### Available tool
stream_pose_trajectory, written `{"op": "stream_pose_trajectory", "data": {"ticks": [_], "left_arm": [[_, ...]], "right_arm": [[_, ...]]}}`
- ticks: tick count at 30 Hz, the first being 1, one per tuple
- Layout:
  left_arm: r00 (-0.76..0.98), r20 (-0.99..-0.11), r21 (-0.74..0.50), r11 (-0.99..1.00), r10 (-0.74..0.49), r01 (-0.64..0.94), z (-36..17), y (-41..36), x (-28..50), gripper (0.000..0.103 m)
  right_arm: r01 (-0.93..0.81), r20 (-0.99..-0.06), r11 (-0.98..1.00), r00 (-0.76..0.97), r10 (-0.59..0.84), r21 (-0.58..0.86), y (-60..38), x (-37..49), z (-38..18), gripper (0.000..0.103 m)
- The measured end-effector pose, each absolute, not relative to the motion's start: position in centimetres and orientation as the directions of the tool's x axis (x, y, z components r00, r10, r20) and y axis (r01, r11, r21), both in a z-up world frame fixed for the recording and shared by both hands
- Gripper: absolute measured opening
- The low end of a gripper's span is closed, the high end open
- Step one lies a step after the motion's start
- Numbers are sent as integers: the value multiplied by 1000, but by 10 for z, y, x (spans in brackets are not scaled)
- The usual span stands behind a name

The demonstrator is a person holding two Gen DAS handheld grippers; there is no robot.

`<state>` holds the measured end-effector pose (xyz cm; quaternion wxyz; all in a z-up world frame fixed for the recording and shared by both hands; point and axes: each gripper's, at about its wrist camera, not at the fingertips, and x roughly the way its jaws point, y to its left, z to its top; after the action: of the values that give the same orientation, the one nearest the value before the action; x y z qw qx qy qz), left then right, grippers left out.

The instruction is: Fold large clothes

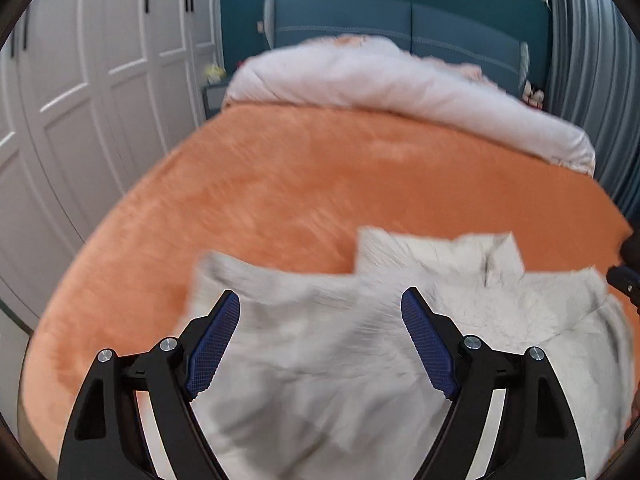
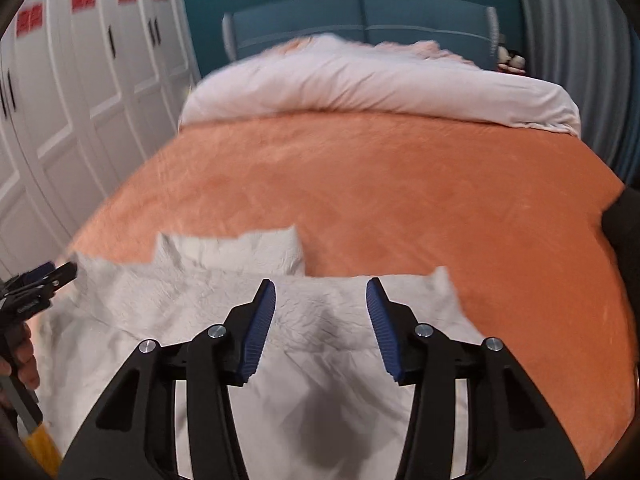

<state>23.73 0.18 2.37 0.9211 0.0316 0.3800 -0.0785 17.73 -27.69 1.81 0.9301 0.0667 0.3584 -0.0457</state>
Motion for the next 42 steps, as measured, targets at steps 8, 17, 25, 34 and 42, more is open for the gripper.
{"op": "stream_pose_trajectory", "data": {"ticks": [8, 17, 25, 34, 42], "left_arm": [[623, -780, 7, 994, -62, 107, -43, 8, 288, 84], [612, -788, -13, 995, -70, 97, -70, 3, 314, 88], [611, -786, -44, 994, -94, 95, -80, 4, 317, 89], [615, -783, -48, 995, -95, 92, -84, 5, 318, 90], [615, -781, -72, 994, -111, 88, -67, 16, 311, 88]], "right_arm": [[212, -745, 972, 663, -68, 99, -318, 211, -47, 45], [258, -734, 947, 678, -36, 191, -330, 222, -76, 47], [259, -723, 945, 690, -37, 199, -329, 224, -83, 48], [265, -719, 946, 693, -53, 185, -327, 227, -84, 48], [267, -715, 947, 696, -62, 178, -299, 215, -22, 43]]}}
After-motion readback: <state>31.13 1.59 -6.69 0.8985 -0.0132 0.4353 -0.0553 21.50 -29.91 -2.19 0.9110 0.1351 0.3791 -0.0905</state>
